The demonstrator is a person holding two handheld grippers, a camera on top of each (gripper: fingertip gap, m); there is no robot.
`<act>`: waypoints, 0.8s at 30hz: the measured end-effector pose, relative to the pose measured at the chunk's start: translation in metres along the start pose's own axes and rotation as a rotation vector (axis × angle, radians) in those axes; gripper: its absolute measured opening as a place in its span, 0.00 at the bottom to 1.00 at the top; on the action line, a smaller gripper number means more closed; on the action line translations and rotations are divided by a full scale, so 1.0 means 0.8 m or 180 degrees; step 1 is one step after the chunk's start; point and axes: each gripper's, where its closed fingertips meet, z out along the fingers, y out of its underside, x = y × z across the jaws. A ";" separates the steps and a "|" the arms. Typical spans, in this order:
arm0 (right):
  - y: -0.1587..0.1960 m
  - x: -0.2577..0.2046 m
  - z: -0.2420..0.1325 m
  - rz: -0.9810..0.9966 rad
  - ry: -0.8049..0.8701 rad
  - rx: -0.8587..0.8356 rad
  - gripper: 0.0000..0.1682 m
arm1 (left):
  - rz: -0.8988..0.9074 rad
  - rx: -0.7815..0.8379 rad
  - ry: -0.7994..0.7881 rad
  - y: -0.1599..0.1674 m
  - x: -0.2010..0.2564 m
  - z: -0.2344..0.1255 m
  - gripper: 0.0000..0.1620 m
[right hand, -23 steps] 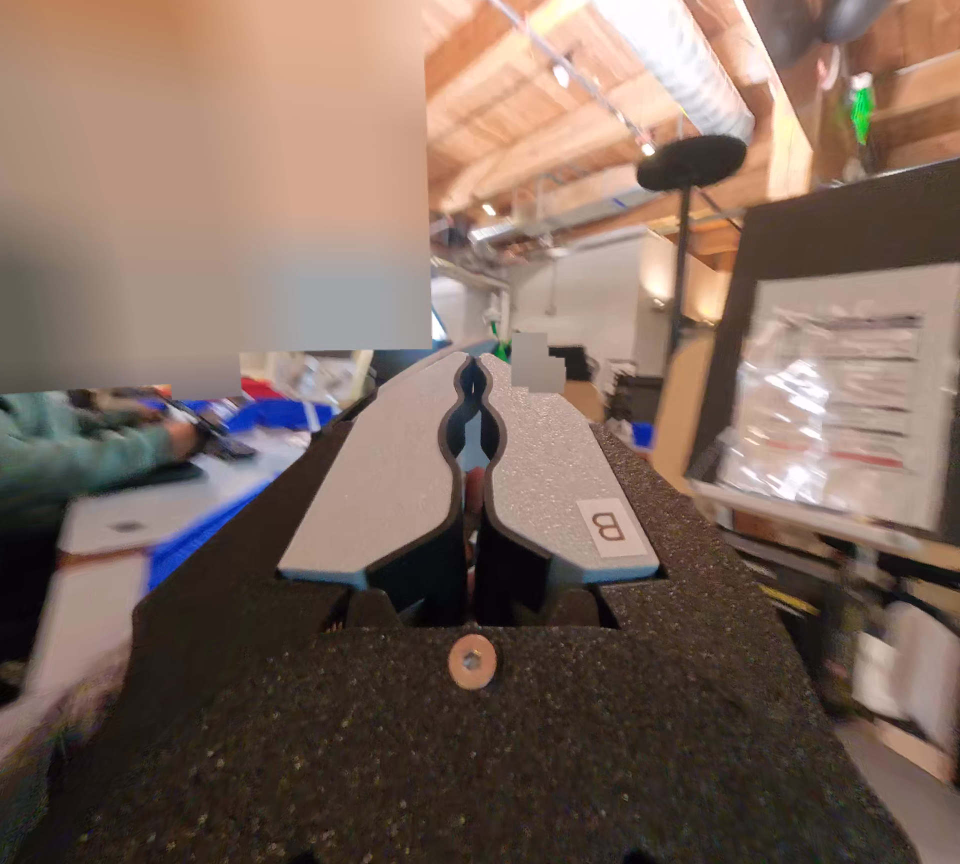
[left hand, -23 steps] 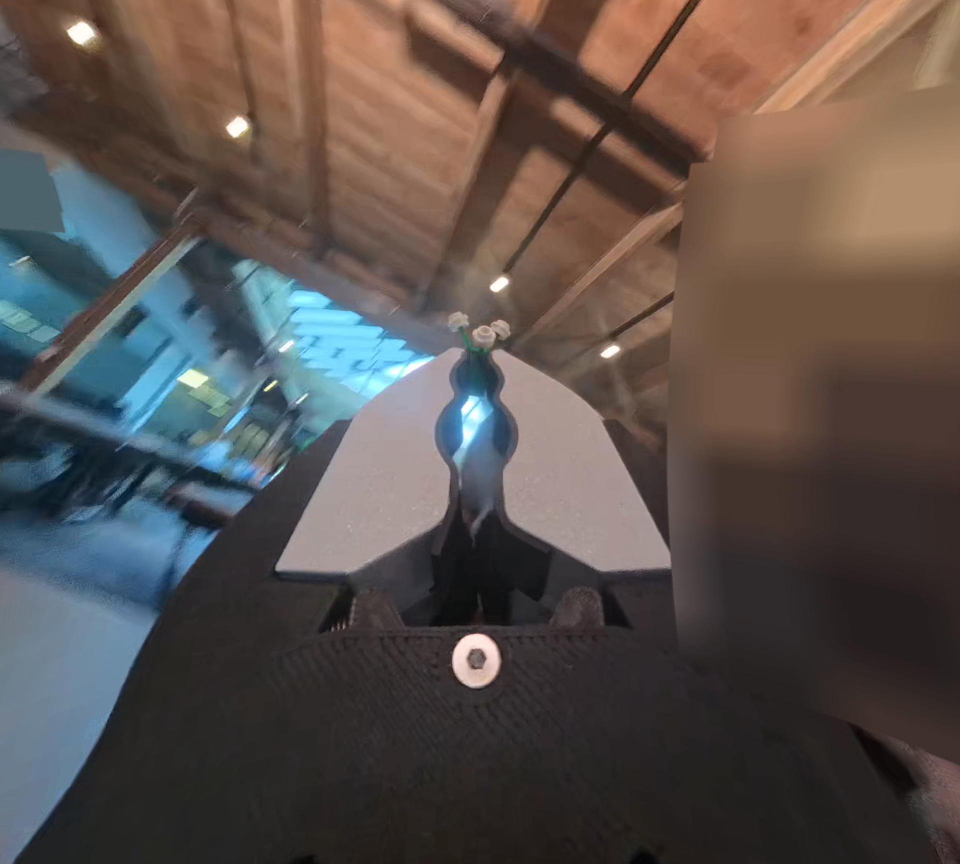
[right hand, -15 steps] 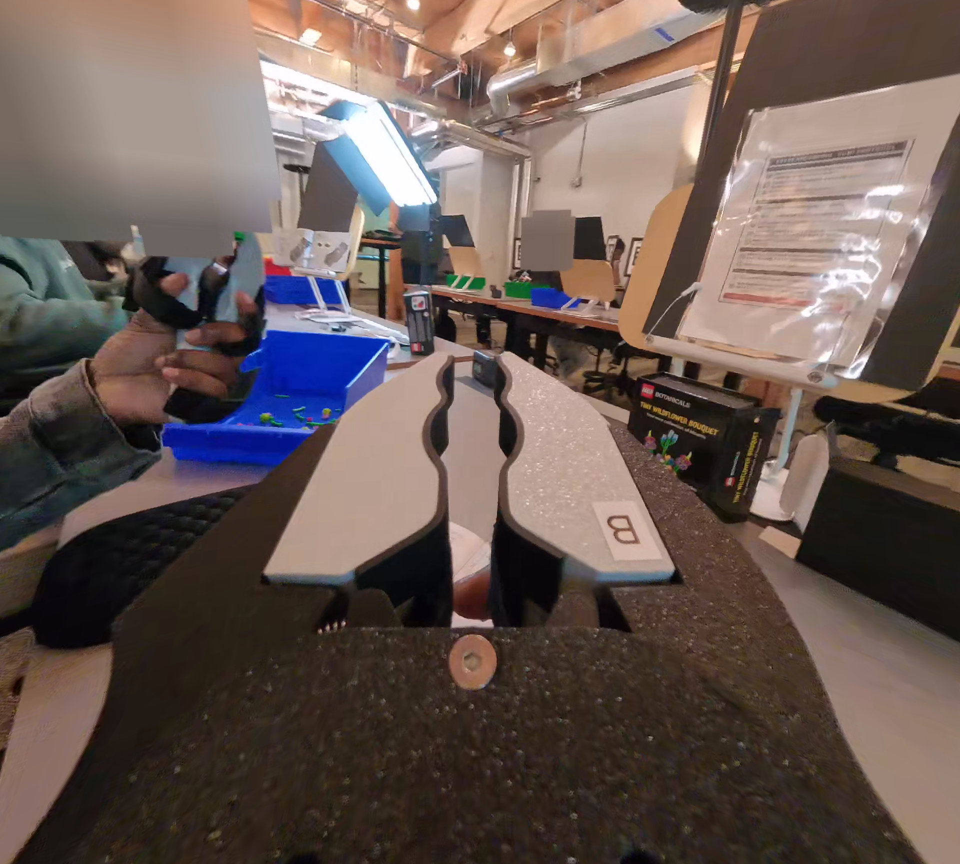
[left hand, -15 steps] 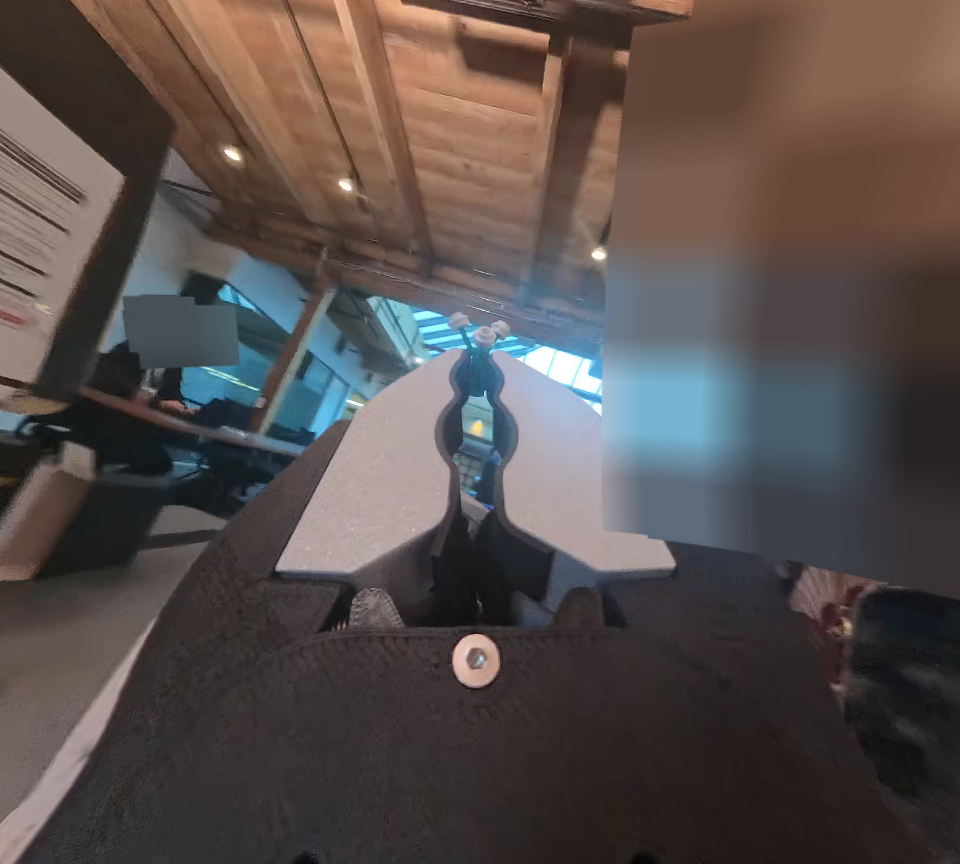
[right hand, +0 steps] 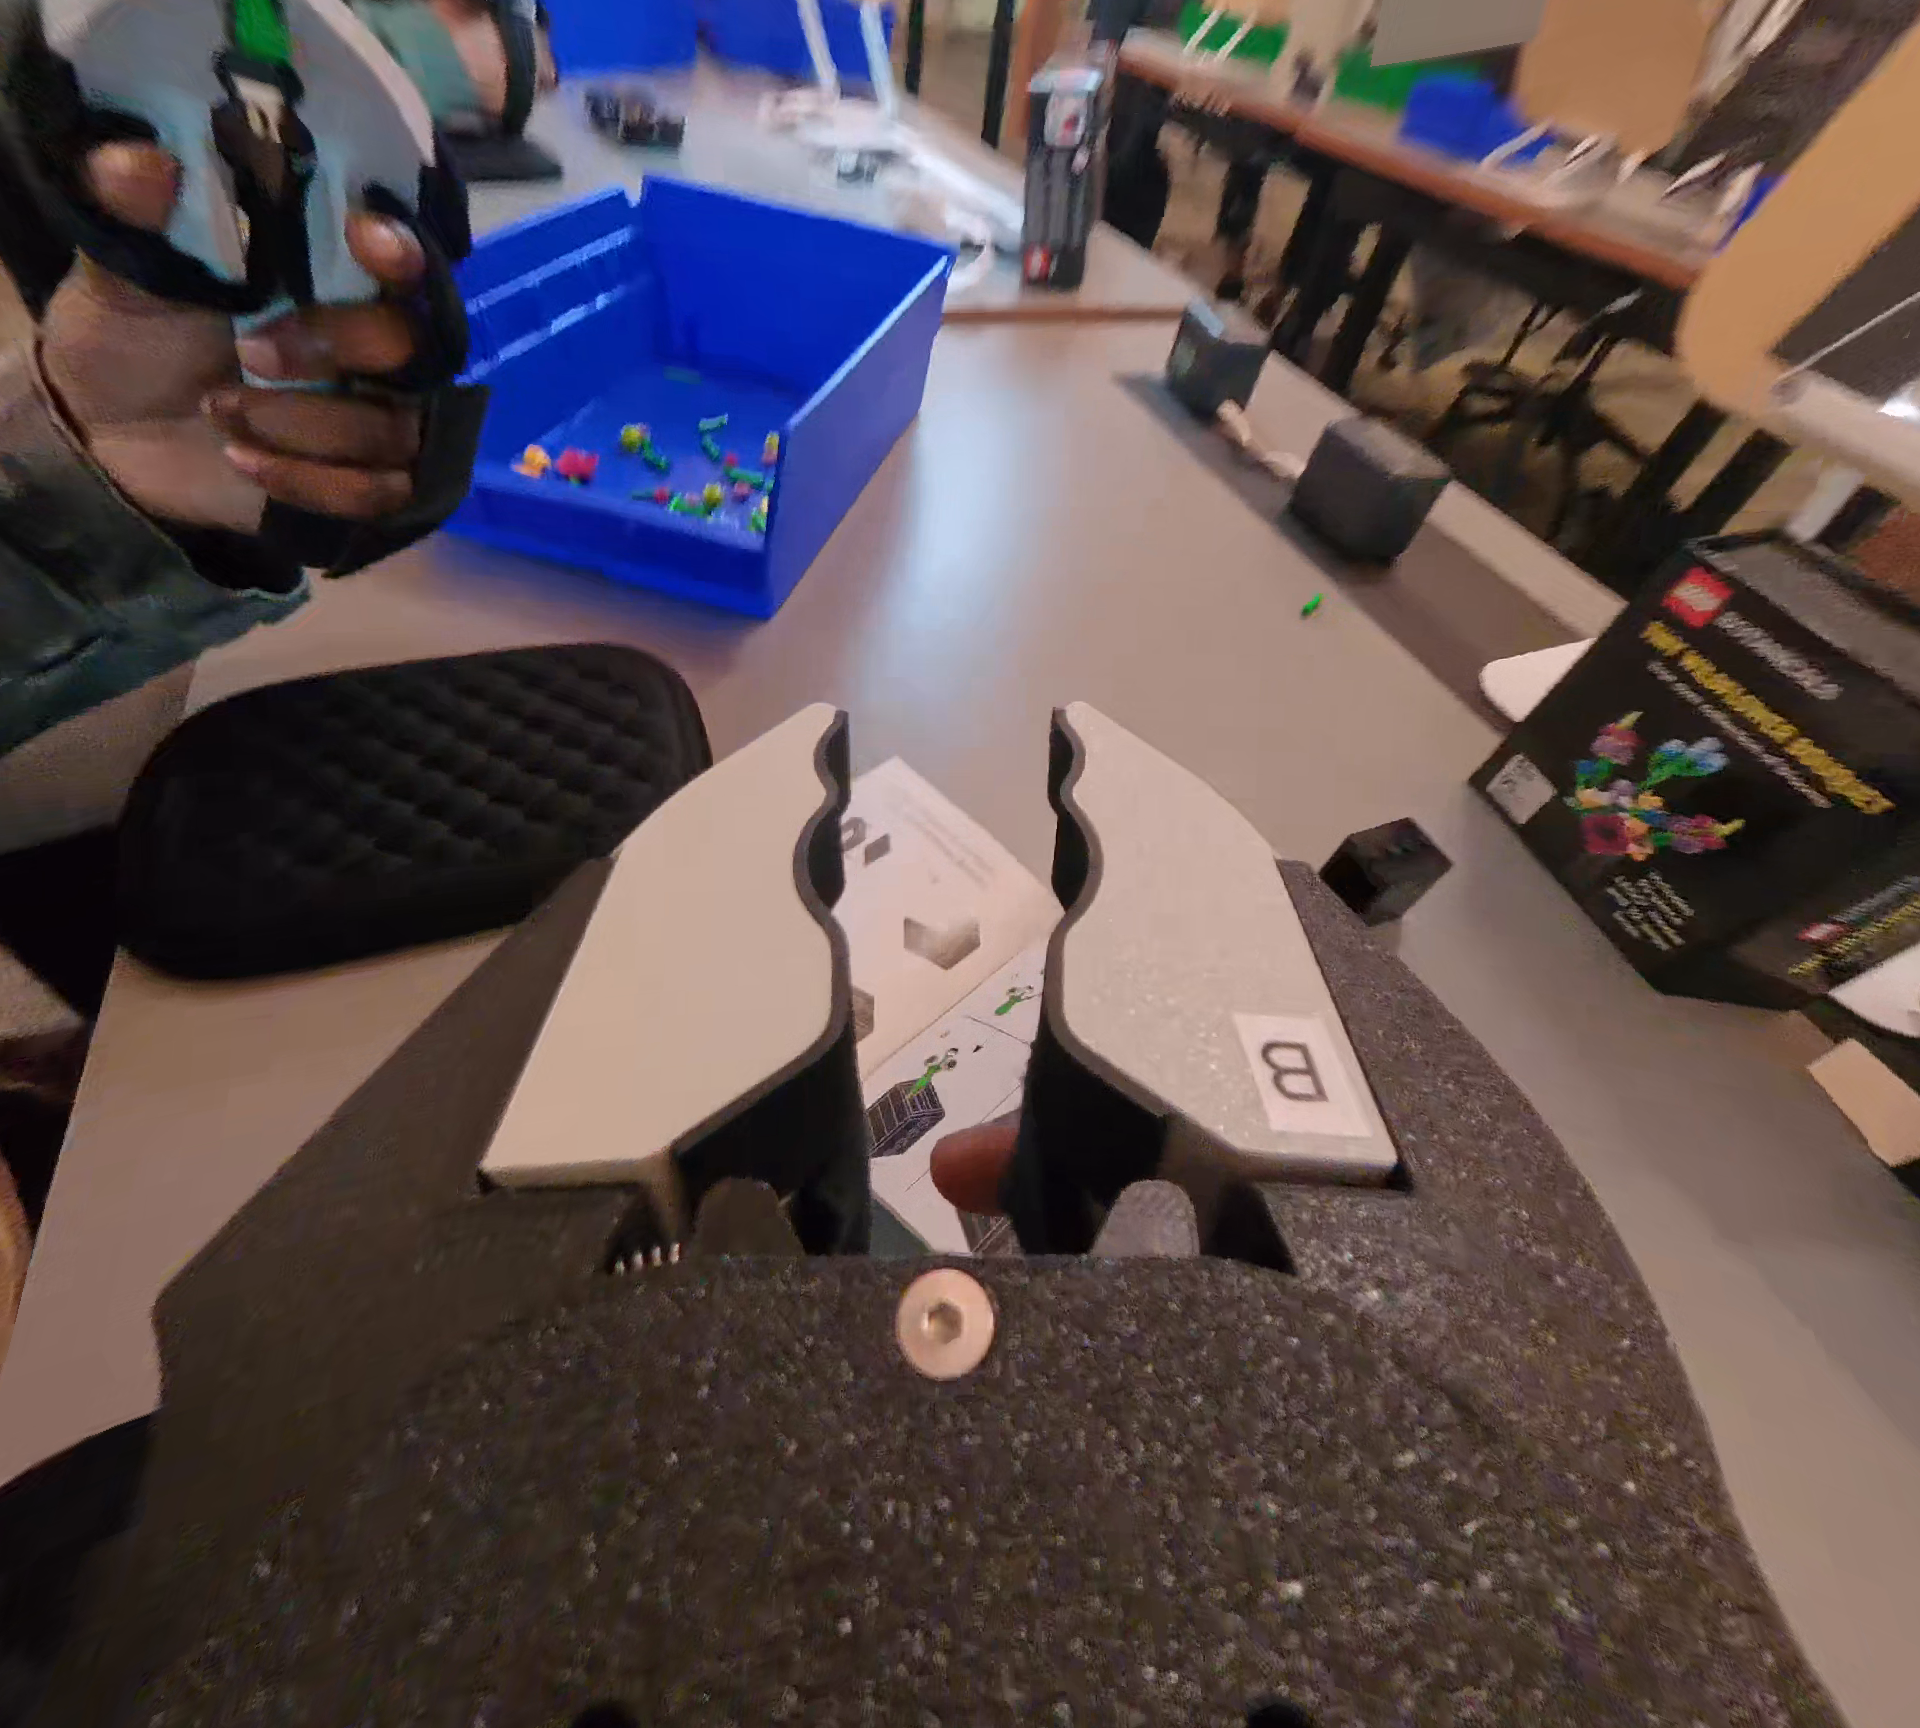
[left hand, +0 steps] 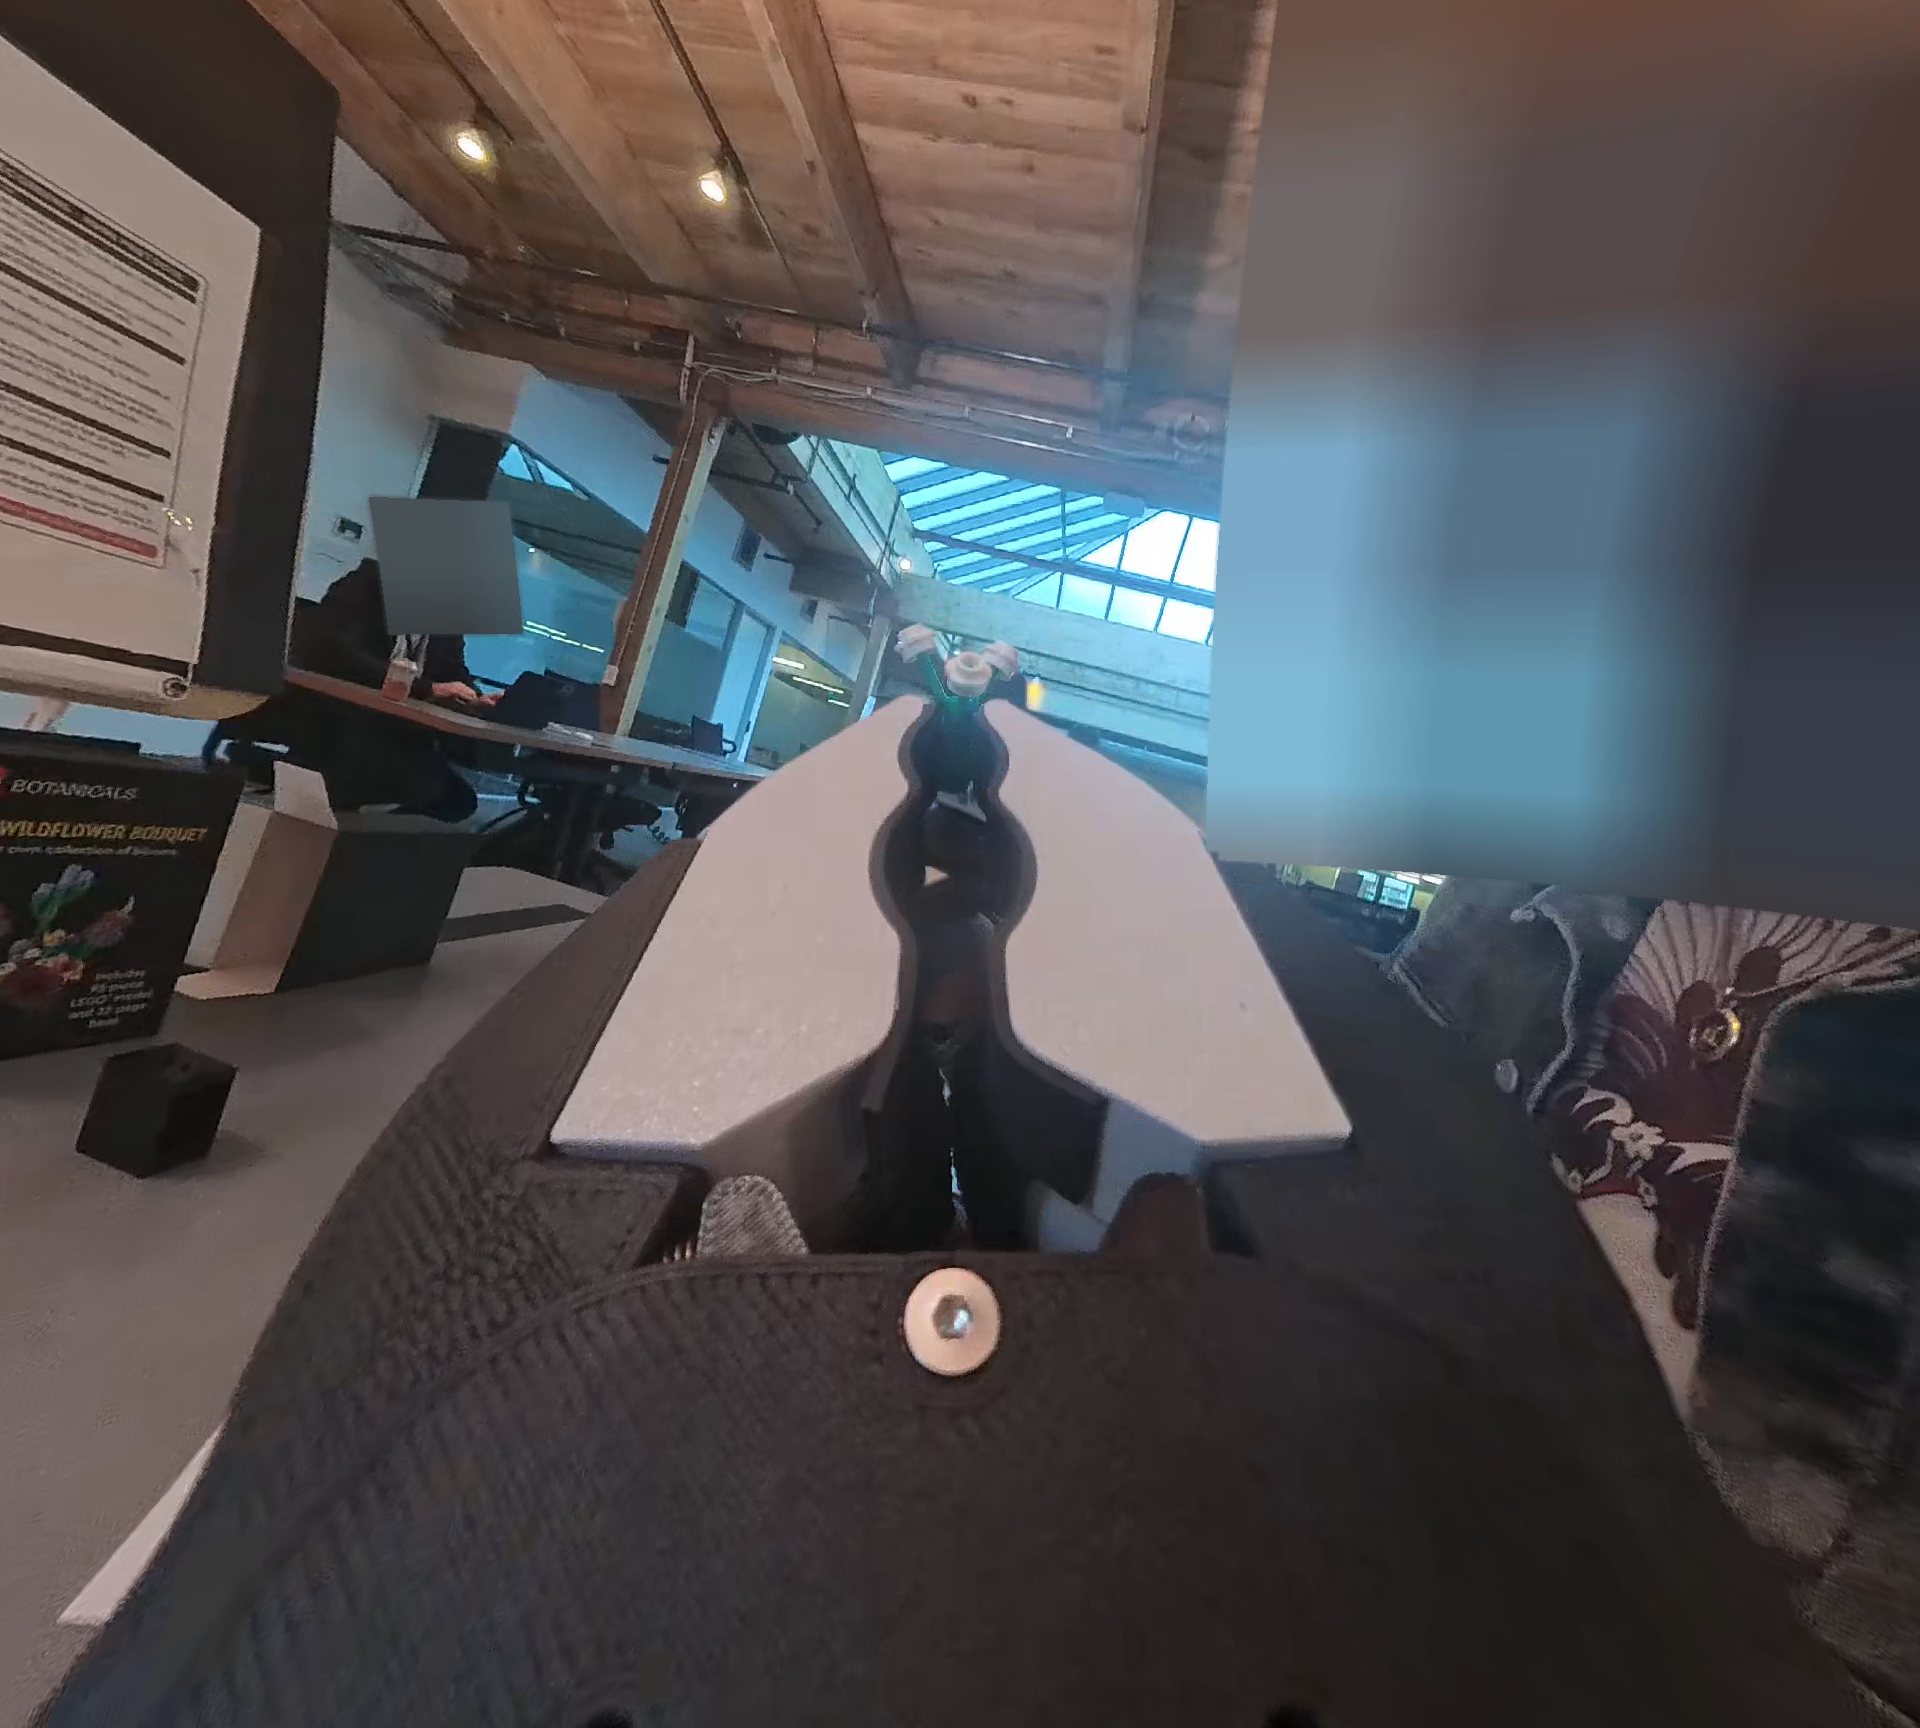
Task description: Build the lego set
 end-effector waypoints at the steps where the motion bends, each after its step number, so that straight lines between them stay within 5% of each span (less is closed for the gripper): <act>1: 0.001 0.002 0.011 0.0003 -0.0061 -0.0137 0.22 | 0.0030 -0.0025 0.0004 0.002 0.000 0.002 0.04; 10: -0.015 0.086 0.143 0.0465 -0.0280 -0.1040 0.23 | 0.0348 -0.0248 -0.0236 0.014 -0.012 -0.002 0.04; 17: 0.046 0.192 0.266 0.0874 0.0099 -0.2099 0.23 | 0.0534 -0.0401 -0.0268 0.026 -0.013 0.001 0.04; 24: 0.090 0.260 0.333 0.1192 0.0550 -0.2592 0.19 | 0.0553 -0.0324 -0.0297 0.019 -0.019 -0.008 0.04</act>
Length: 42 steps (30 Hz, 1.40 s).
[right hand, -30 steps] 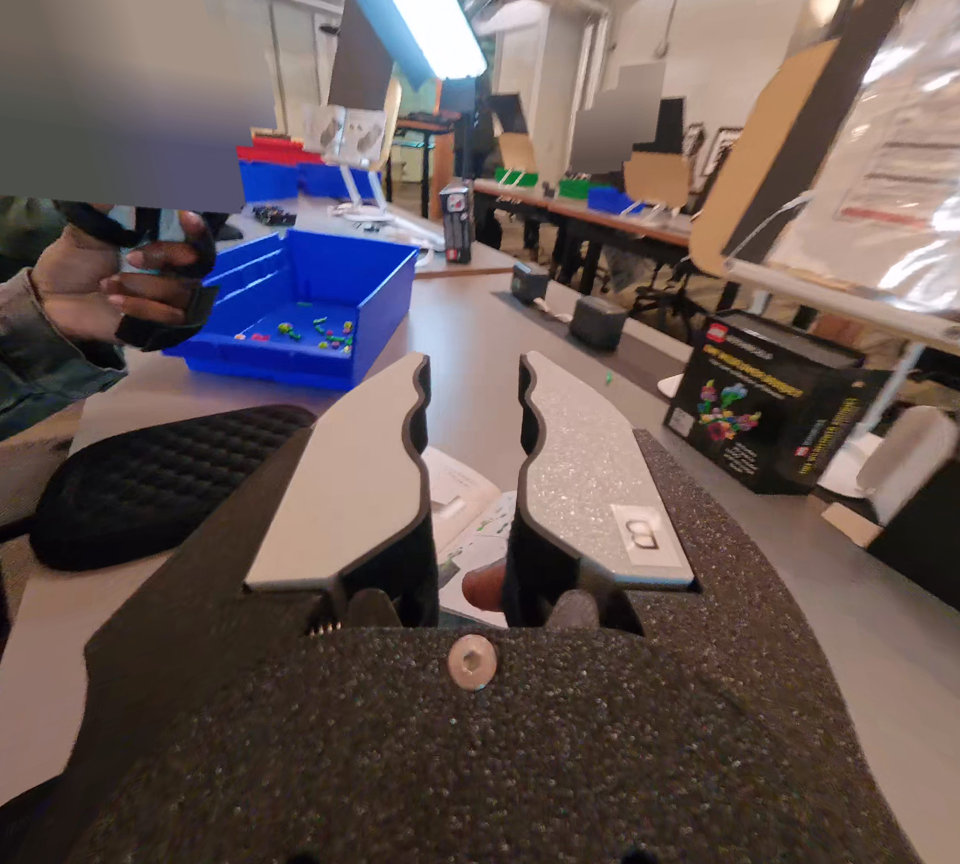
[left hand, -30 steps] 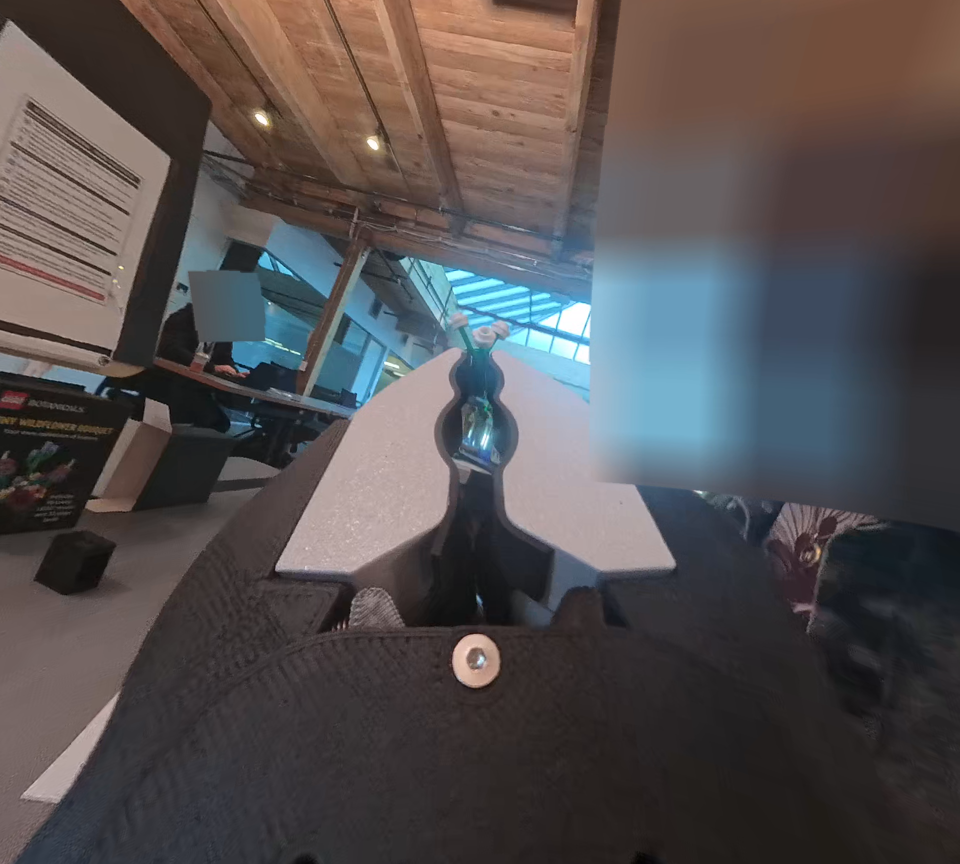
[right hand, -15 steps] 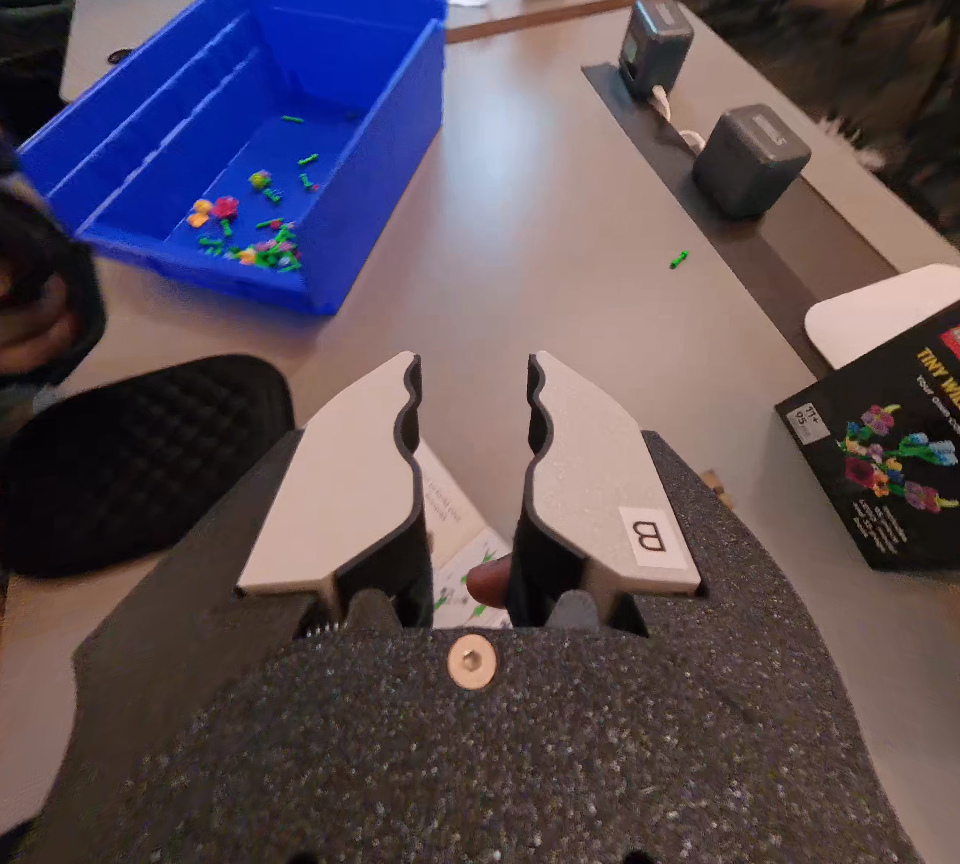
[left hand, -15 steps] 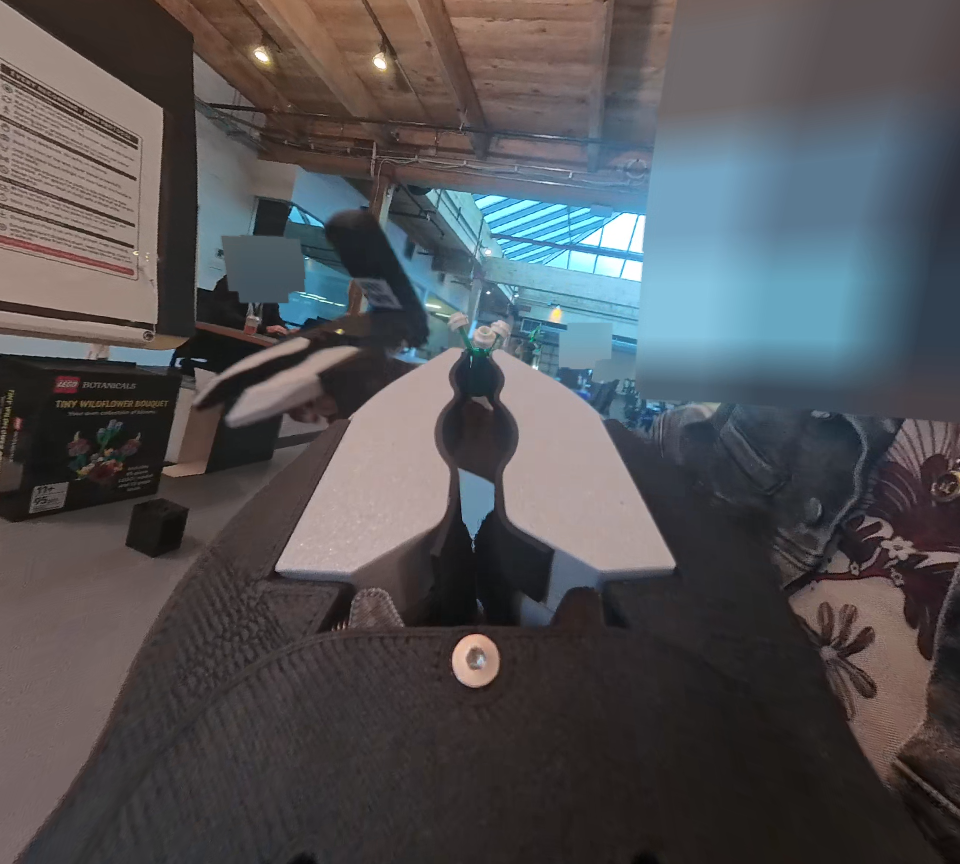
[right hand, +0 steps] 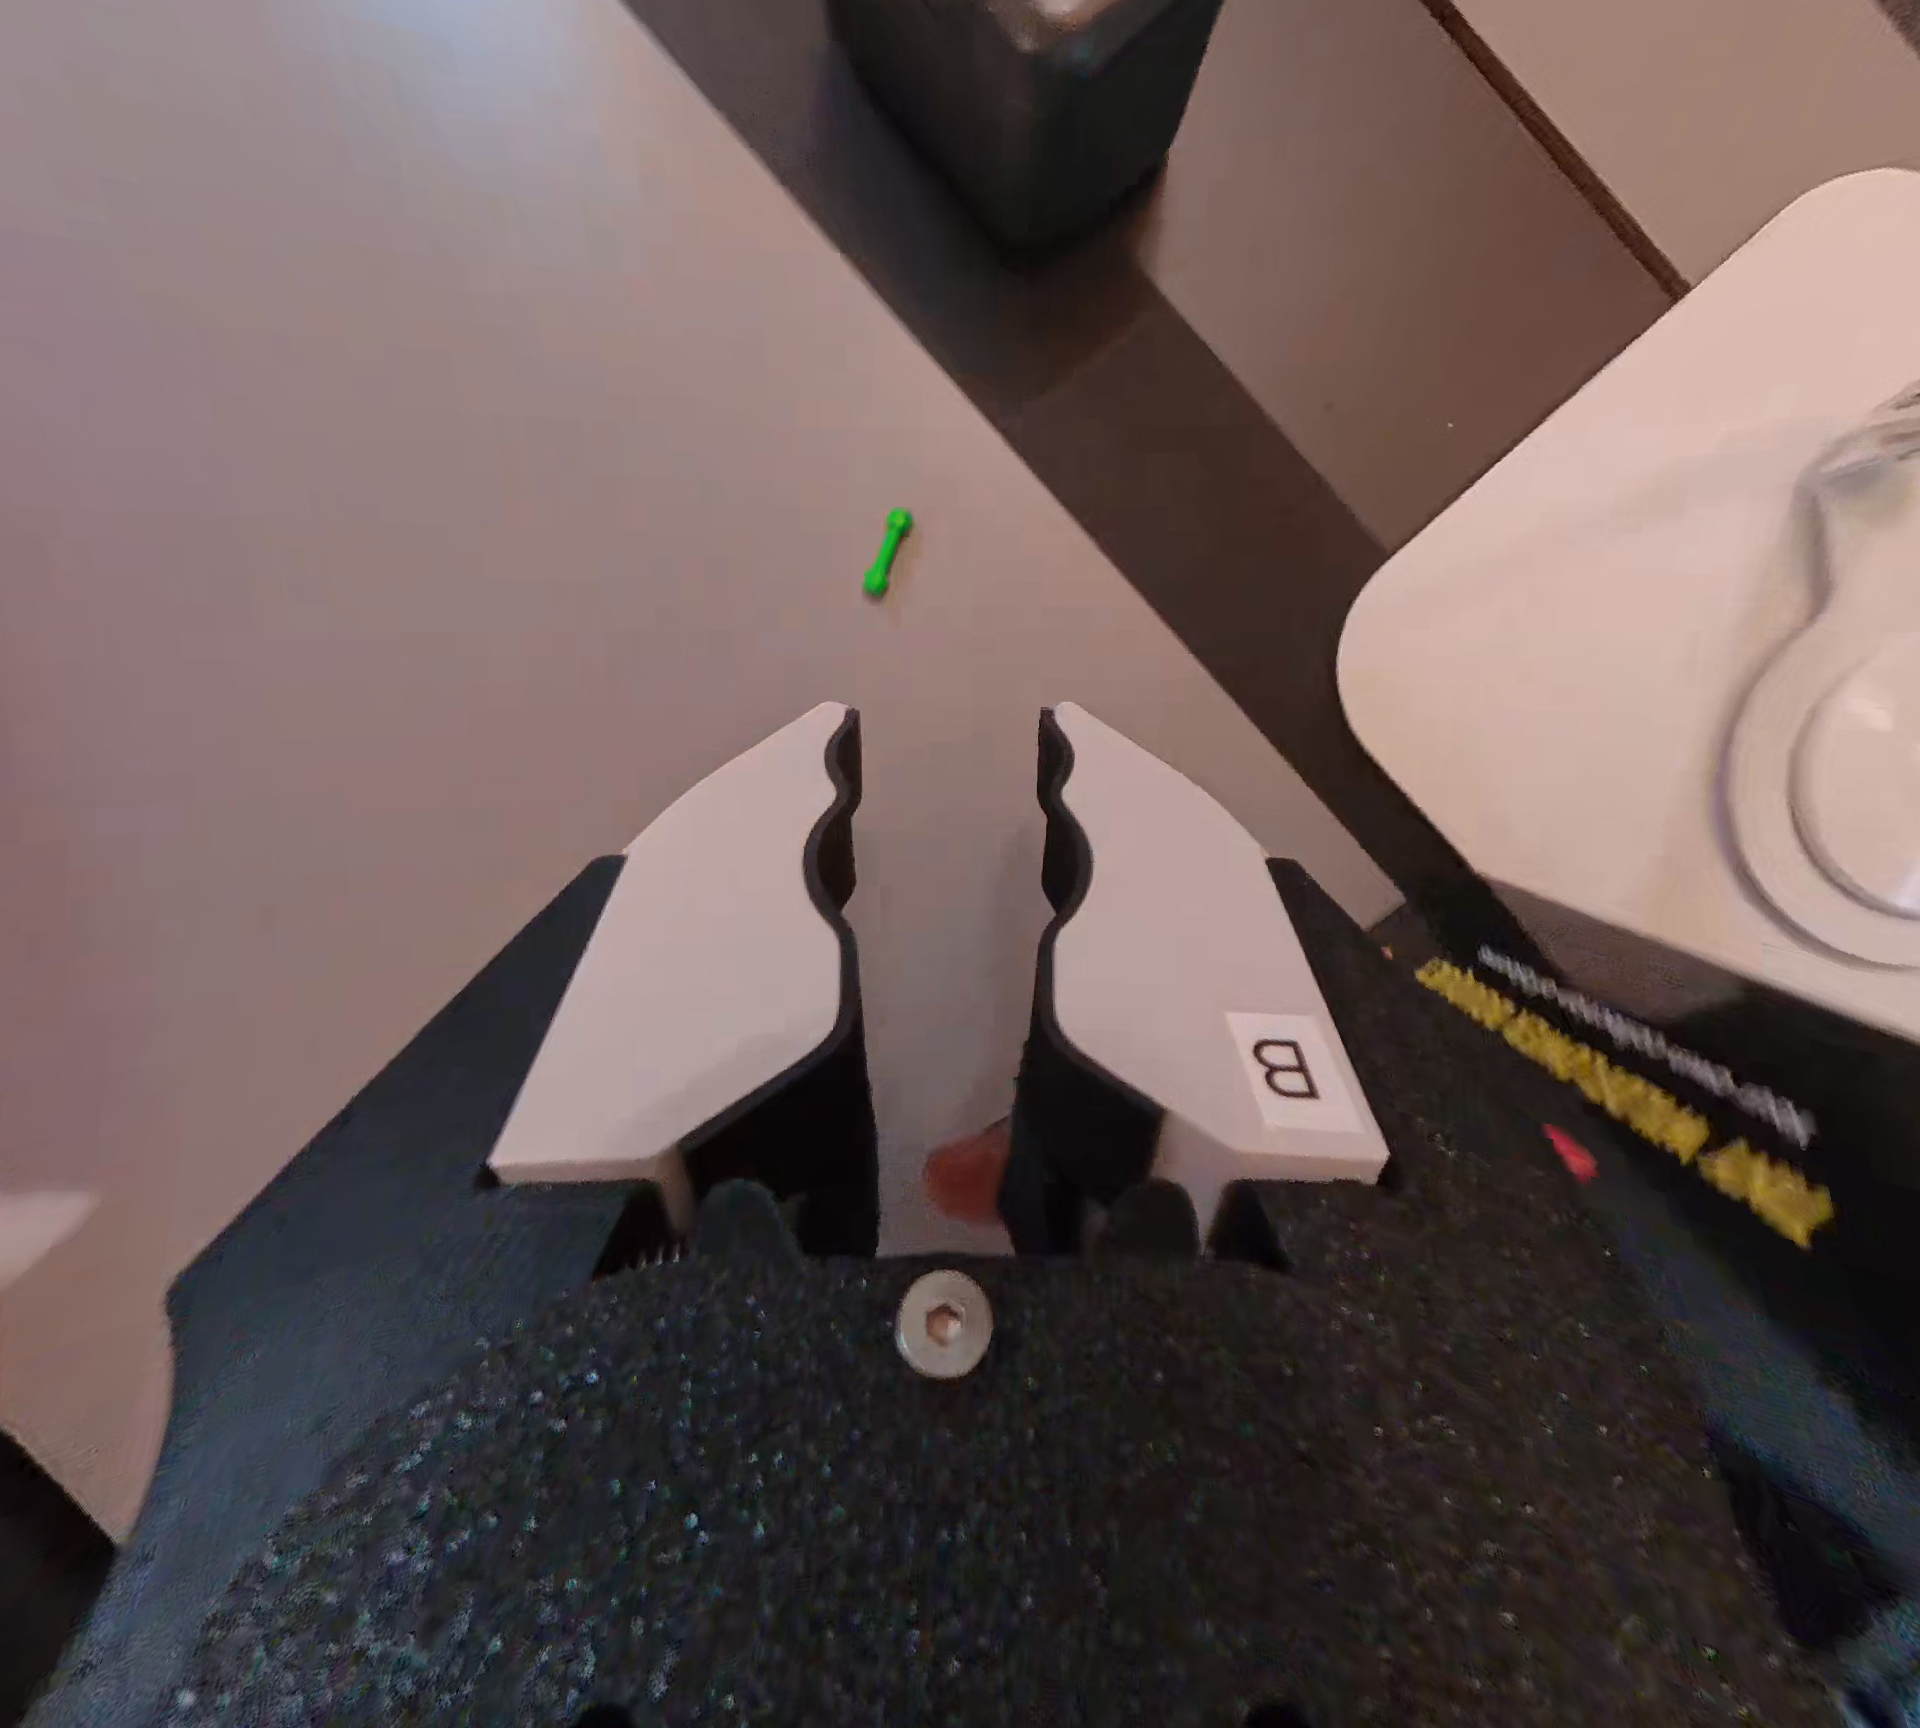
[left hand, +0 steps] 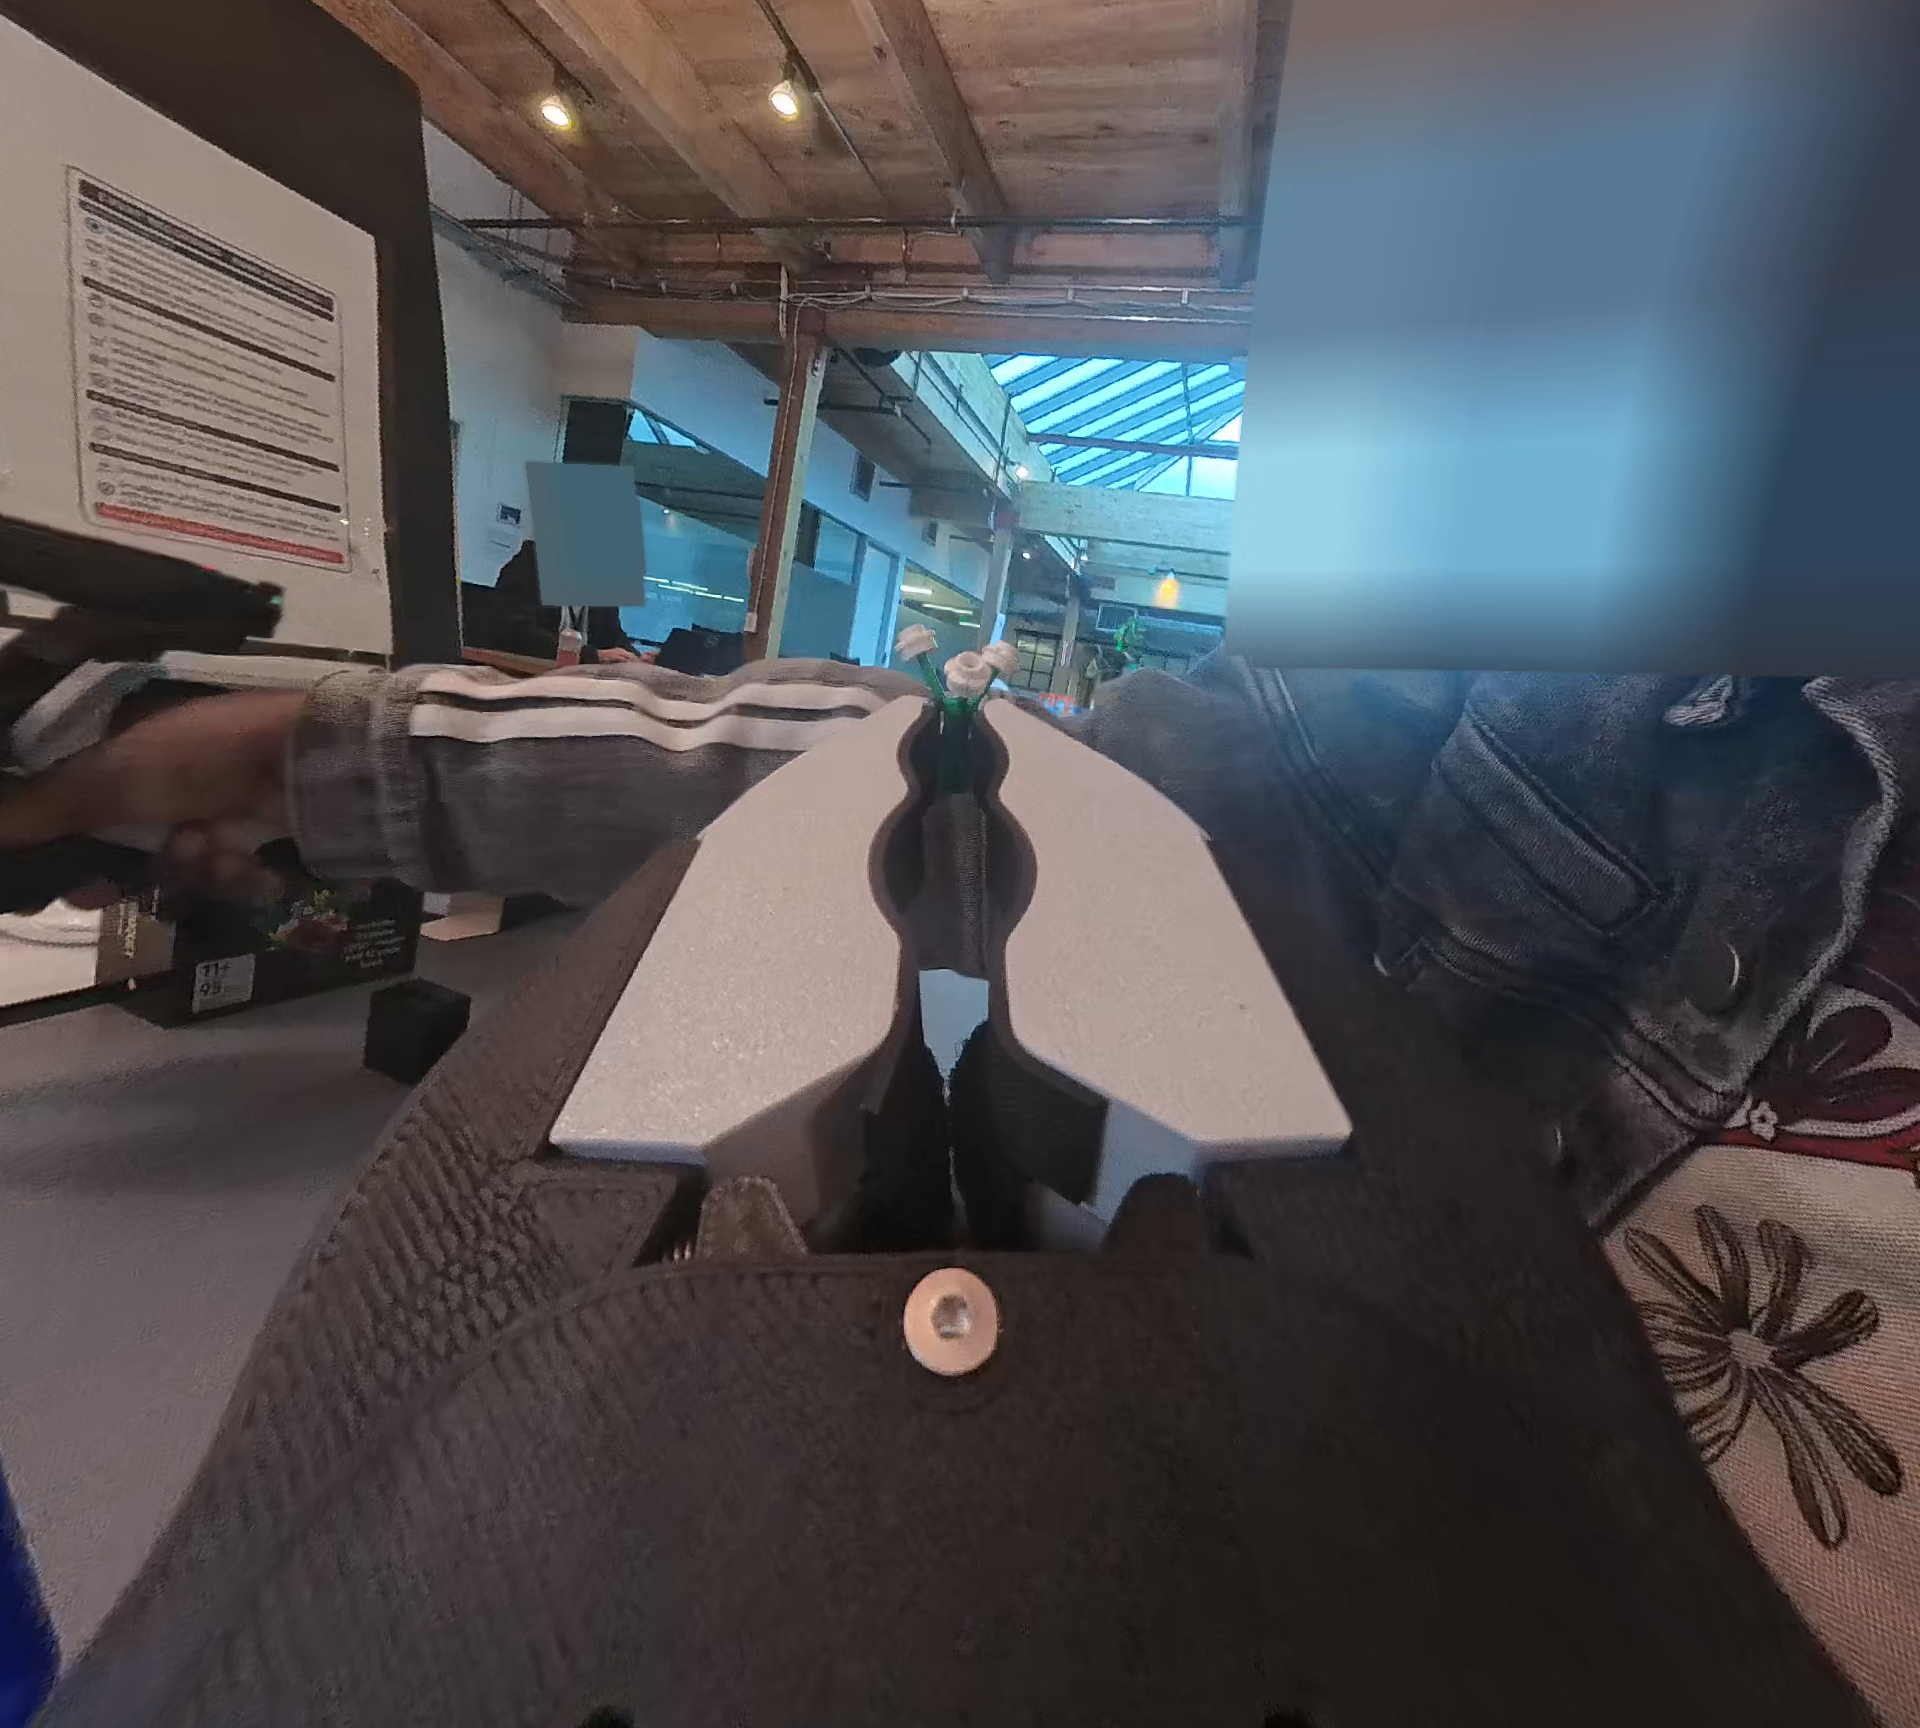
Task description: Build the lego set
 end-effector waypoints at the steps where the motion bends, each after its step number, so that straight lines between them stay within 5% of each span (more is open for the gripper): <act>1: -0.006 0.000 0.009 0.0042 -0.0051 -0.0025 0.19 | -0.0014 0.0019 -0.0003 -0.001 -0.002 -0.002 0.04; 16: -0.016 -0.005 0.075 -0.0131 0.0226 -0.0780 0.17 | -0.0129 0.0139 -0.0030 -0.005 -0.012 -0.015 0.04; 22: -0.015 -0.002 0.076 -0.0250 0.0433 -0.0788 0.03 | -0.0139 0.0071 -0.0039 0.004 -0.014 -0.011 0.04; 31: -0.009 -0.005 0.070 -0.0399 0.0176 -0.0562 0.02 | -0.0049 0.0065 -0.0087 0.001 -0.010 -0.009 0.04; 36: -0.020 -0.030 0.030 -0.0561 -0.0307 0.0039 0.03 | -0.0066 0.0197 -0.0209 -0.008 -0.017 -0.014 0.04; 42: -0.028 -0.119 -0.123 -0.0928 -0.0949 0.1628 0.03 | -0.0117 0.0717 -0.0578 -0.034 -0.034 -0.026 0.04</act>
